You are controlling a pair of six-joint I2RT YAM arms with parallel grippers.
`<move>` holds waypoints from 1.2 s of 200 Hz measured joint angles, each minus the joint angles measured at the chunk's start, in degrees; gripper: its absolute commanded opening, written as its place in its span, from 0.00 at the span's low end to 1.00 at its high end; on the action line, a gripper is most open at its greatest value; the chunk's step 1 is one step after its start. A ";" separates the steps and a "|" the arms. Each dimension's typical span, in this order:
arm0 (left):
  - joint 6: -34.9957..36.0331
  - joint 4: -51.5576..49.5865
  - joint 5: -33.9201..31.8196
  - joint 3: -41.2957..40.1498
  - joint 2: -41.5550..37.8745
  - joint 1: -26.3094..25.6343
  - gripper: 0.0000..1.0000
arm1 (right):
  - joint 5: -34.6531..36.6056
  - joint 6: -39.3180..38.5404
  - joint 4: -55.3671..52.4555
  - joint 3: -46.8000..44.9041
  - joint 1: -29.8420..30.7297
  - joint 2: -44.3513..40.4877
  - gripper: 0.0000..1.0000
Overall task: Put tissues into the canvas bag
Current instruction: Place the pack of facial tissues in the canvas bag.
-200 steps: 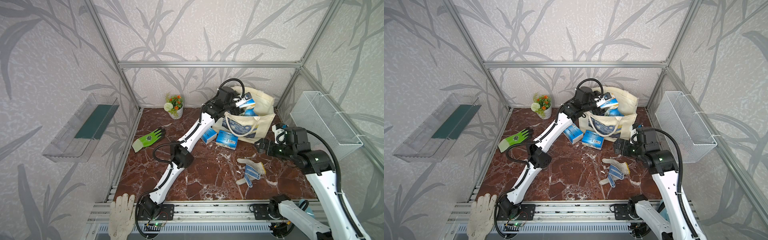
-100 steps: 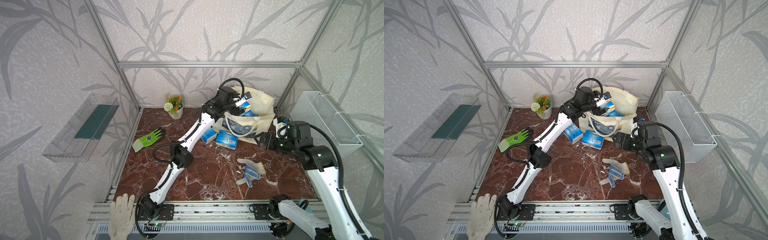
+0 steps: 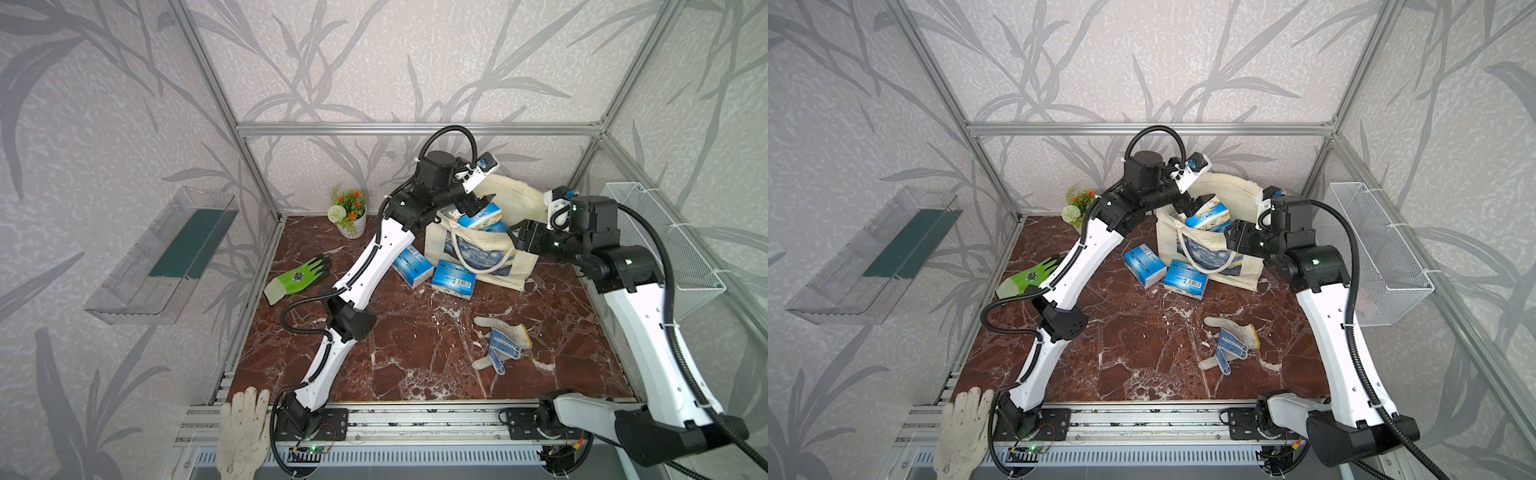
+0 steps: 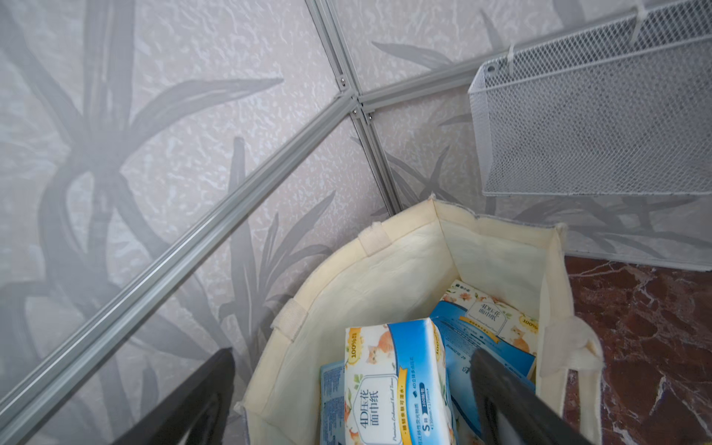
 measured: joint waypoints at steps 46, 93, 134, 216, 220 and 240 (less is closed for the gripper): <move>-9.22 -6.95 -4.04 -0.04 -6.49 2.71 0.91 | 4.13 -0.57 1.20 11.39 0.00 13.29 0.61; -15.91 -11.91 -5.99 -16.00 -17.55 11.32 0.88 | 4.87 -0.63 -2.89 23.15 0.00 28.76 0.61; -16.46 -11.28 -5.77 -29.92 -24.55 13.11 0.88 | 1.70 0.85 -6.62 24.68 0.00 34.67 0.61; -15.93 -9.92 -5.66 -41.94 -29.24 13.68 0.91 | -7.89 1.90 -6.49 32.61 1.20 41.44 0.61; -15.87 -9.75 -5.64 -42.80 -29.62 13.77 0.91 | -8.09 1.84 -6.49 33.20 1.40 41.97 0.61; -15.43 -9.44 -5.64 -46.21 -31.04 14.01 0.91 | -9.01 1.62 -6.84 35.76 2.32 44.22 0.63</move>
